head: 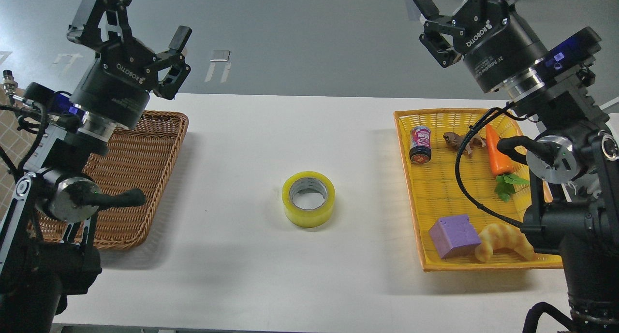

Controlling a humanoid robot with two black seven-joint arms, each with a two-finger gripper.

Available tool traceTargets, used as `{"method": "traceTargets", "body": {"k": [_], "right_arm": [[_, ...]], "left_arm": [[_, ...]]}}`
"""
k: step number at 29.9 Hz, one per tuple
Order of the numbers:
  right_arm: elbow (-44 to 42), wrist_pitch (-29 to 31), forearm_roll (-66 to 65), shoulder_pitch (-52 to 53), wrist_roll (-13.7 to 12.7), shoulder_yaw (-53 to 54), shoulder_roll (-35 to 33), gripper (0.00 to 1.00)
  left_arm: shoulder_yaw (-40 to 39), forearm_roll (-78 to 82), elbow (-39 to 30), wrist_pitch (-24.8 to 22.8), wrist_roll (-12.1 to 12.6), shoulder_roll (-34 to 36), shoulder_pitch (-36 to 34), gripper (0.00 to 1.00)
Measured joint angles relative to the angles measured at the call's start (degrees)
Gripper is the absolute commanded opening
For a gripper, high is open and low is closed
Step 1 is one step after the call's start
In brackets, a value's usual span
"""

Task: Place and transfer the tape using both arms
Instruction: 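Raise the right arm away from the tape roll, then reach the left gripper toward the tape roll on the table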

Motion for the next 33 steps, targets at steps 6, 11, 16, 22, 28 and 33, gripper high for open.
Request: {"method": "traceTargets", "body": {"k": [6, 11, 16, 22, 28, 33], "right_arm": [[0.6, 0.2, 0.0, -1.6, 0.0, 0.3, 0.0, 1.0], [0.7, 0.2, 0.0, -2.4, 0.0, 1.1, 0.0, 1.0], [2.1, 0.4, 0.0, -2.1, -0.1, 1.4, 0.0, 1.0], [2.5, 0.5, 0.0, -1.7, -0.3, 1.3, 0.0, 1.0], [2.5, 0.5, 0.0, -2.6, -0.3, 1.3, 0.0, 1.0], [2.4, 0.5, 0.0, -3.2, -0.3, 1.4, 0.0, 1.0]], "left_arm": [[1.5, 9.8, -0.8, 2.4, 0.0, 2.0, -0.7, 0.98], [5.1, 30.4, -2.2, 2.9, -2.8, 6.1, -1.8, 0.98], [11.9, 48.0, -1.7, 3.1, -6.7, 9.7, -2.0, 0.98], [18.8, 66.4, 1.0, 3.2, -7.0, 9.7, -1.7, 0.98], [24.6, 77.3, 8.4, 4.0, -6.8, 7.4, -5.5, 0.98], [31.8, 77.8, 9.6, 4.4, -6.2, 6.0, -7.7, 0.98]]}}
